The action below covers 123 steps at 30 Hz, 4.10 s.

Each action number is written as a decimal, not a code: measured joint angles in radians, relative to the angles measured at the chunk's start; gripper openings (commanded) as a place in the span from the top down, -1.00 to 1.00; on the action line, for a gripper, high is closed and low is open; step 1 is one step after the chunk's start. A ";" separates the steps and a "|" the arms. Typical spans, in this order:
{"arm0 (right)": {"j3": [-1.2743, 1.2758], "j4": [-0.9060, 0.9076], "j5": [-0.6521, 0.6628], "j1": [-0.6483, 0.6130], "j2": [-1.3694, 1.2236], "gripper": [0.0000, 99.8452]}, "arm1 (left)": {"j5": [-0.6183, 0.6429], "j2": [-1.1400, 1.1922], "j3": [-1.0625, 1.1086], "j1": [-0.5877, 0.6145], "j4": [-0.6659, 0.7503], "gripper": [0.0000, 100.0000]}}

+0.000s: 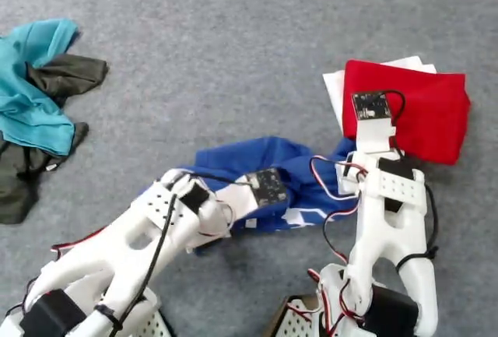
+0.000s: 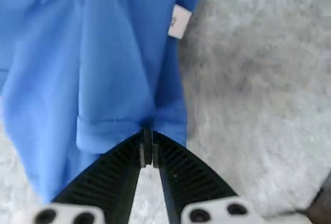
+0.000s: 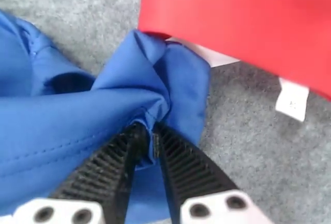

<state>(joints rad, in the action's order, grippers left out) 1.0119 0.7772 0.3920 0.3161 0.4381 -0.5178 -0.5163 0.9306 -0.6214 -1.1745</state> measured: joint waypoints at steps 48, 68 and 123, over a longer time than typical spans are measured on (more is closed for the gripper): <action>0.000 0.000 -0.003 0.000 0.000 0.97 | 0.199 0.003 0.149 0.060 0.273 0.77; 0.000 0.000 -0.003 0.000 0.000 0.97 | 0.199 0.003 0.015 0.060 0.115 0.94; -0.404 0.509 -0.072 -0.029 0.324 0.97 | 0.273 -0.127 -0.218 0.242 -0.071 0.94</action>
<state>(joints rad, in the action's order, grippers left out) 0.6084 1.2866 0.3199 0.2869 0.7618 -0.2447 -0.6437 0.7127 -0.3790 -1.2451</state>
